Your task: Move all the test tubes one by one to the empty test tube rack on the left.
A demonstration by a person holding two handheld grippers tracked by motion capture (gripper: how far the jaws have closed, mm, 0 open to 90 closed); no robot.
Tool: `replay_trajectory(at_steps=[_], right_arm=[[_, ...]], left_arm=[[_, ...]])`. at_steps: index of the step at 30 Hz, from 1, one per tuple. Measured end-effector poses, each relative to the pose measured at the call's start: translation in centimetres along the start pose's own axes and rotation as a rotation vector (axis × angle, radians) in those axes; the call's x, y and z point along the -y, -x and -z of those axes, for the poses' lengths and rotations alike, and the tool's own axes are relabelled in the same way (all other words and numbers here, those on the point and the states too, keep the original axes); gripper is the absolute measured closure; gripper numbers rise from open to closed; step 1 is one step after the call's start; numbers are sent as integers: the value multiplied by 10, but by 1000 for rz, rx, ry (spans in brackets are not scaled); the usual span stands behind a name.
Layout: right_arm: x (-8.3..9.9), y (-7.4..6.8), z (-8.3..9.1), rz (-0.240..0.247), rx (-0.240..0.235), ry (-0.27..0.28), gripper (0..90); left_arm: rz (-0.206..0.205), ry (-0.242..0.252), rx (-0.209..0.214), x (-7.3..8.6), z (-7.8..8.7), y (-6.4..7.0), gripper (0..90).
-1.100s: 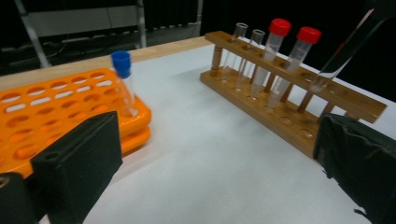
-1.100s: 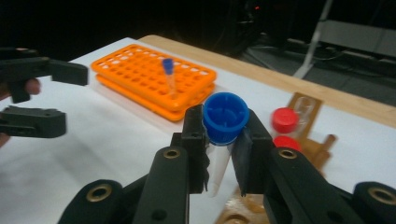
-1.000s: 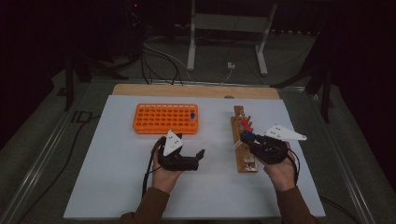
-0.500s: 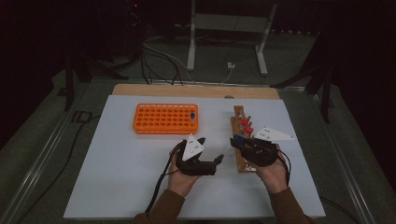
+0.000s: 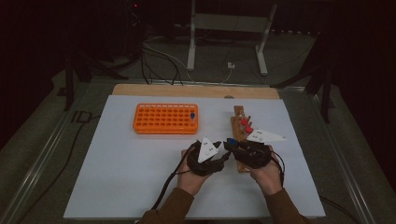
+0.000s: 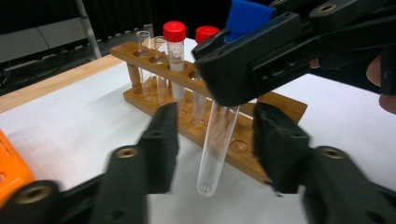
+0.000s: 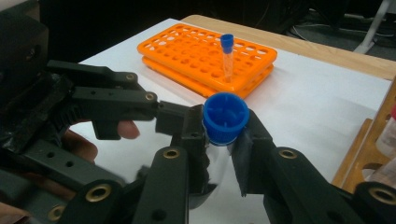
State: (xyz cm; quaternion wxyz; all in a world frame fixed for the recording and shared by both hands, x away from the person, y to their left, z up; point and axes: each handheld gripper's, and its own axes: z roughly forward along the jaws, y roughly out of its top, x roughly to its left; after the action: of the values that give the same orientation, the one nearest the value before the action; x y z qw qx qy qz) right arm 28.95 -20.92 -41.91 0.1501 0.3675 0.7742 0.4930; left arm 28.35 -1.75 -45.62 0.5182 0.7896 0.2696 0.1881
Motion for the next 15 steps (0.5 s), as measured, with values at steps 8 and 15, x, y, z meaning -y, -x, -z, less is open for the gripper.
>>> replay_trajectory(at_steps=[8,15], right_arm=[[1,-1,-2,-1,-11,-8,768],[2,1,-3,-8,-16,-17,766]], left_arm=[[-10,-8,8,1,-4,2,709],[-30,-17,6,1,-7,4,768]])
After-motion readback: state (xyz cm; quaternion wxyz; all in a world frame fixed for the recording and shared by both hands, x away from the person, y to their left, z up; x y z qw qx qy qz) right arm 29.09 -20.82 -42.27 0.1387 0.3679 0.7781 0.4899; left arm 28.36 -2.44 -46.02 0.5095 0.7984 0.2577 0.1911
